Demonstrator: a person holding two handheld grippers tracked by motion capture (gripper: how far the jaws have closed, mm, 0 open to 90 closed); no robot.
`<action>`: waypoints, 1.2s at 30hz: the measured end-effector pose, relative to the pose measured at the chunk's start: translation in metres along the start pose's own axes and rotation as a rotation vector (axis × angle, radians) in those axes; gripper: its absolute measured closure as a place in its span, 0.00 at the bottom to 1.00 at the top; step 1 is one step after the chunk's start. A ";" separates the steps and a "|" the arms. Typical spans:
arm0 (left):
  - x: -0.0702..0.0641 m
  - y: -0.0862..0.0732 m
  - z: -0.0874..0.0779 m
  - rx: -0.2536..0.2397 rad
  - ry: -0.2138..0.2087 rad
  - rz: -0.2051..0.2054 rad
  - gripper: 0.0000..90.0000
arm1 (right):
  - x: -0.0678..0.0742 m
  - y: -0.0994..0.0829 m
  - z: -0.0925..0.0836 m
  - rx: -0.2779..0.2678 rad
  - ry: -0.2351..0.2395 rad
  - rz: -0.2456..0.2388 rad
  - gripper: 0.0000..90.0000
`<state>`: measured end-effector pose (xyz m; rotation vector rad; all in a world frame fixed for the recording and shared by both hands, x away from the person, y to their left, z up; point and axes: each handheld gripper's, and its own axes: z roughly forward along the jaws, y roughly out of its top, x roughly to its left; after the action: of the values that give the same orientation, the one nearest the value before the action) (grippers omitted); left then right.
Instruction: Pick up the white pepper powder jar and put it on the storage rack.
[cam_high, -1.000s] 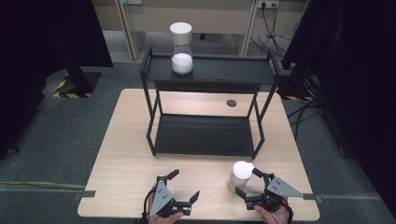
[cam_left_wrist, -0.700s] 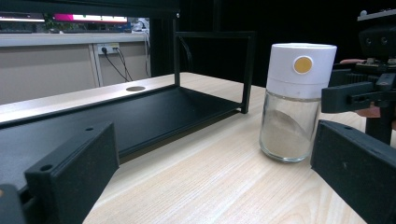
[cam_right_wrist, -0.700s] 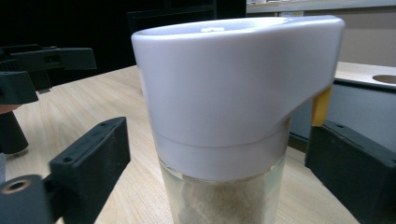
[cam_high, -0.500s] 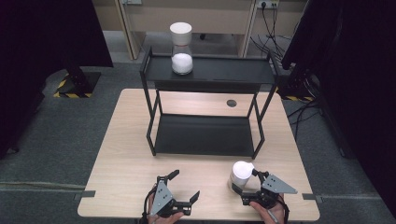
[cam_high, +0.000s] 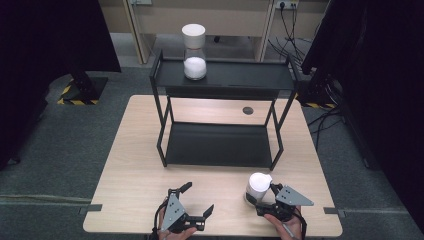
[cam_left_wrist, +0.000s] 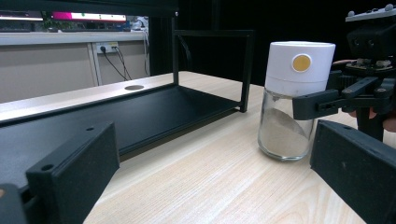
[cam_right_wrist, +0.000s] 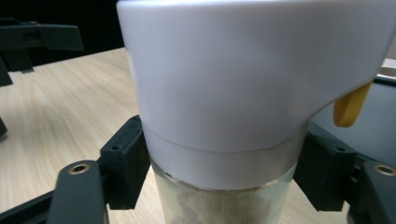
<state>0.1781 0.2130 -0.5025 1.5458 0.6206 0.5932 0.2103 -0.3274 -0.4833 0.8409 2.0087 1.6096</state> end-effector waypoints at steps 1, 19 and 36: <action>0.000 0.000 0.000 0.000 0.000 -0.001 0.01 | 0.000 0.001 0.000 0.002 -0.001 -0.003 0.33; -0.001 -0.001 0.000 0.000 0.003 -0.007 0.01 | 0.008 0.010 -0.015 -0.050 -0.021 -0.027 0.34; -0.001 0.000 0.000 0.000 0.001 0.000 0.01 | 0.004 0.045 -0.022 -0.075 -0.020 -0.036 0.34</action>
<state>0.1770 0.2122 -0.5029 1.5454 0.6220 0.5941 0.2011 -0.3337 -0.4343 0.7863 1.9267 1.6392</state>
